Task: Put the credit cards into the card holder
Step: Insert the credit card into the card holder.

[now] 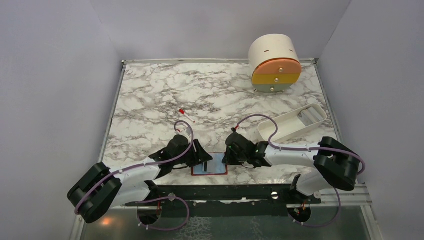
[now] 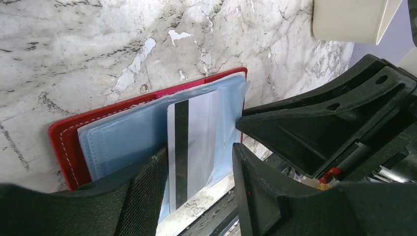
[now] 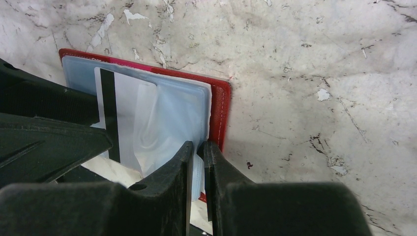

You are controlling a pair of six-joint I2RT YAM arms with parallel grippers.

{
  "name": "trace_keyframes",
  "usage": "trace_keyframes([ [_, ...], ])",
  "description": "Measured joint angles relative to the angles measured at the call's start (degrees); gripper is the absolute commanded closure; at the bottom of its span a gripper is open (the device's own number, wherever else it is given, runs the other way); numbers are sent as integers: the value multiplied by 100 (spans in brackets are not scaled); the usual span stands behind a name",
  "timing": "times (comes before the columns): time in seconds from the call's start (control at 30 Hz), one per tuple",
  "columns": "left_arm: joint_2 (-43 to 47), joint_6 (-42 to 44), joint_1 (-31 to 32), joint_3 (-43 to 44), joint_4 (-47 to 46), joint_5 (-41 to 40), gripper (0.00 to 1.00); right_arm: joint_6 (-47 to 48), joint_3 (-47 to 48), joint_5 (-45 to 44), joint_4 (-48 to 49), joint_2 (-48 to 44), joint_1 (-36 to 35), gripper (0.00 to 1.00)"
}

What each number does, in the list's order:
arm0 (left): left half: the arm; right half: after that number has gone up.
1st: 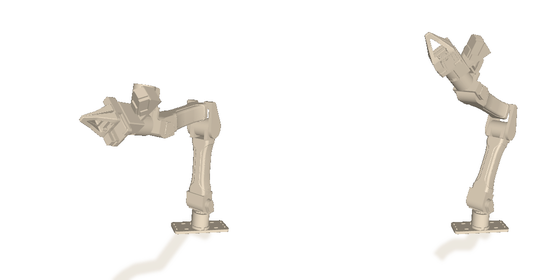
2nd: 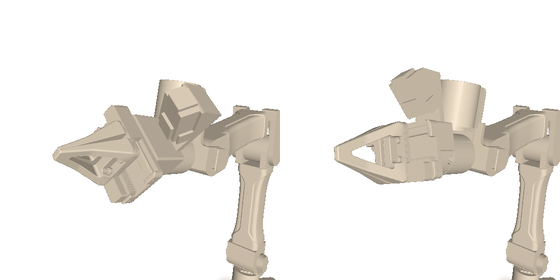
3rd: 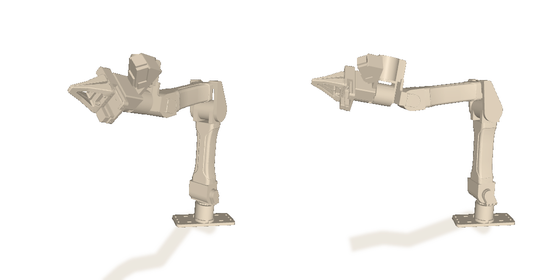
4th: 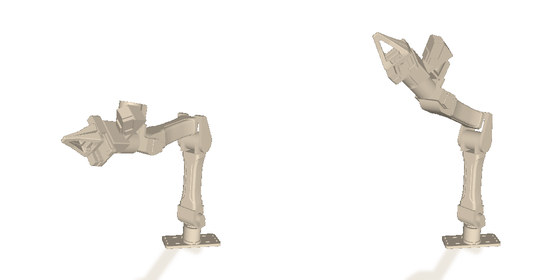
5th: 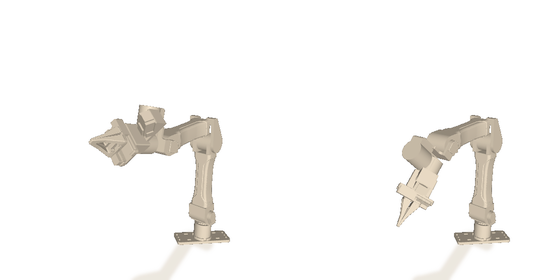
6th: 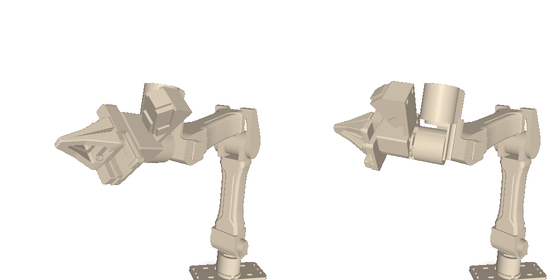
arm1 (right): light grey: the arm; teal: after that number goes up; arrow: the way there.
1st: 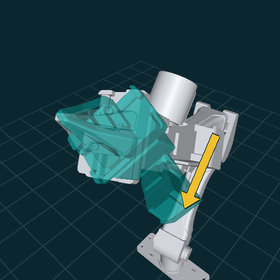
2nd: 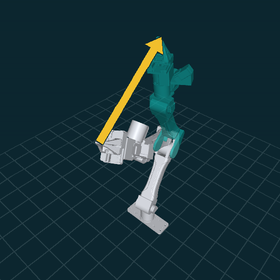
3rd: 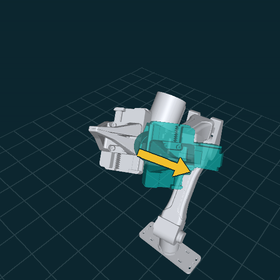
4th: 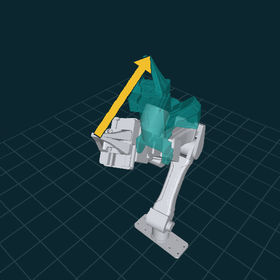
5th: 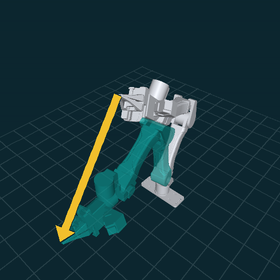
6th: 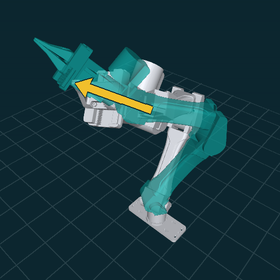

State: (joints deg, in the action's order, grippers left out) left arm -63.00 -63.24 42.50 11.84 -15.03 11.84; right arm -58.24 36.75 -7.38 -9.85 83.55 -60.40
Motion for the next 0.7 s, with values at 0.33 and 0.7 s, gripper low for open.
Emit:
trace_keyframes([
  [0.33, 59, 223, 2, 271, 590, -98, 47, -9, -92, 9, -20, -188, -2, 76],
  [0.7, 92, 286, 0, 332, 780, -138, 49, -7, -417, 98, 0, -448, -2, 80],
])
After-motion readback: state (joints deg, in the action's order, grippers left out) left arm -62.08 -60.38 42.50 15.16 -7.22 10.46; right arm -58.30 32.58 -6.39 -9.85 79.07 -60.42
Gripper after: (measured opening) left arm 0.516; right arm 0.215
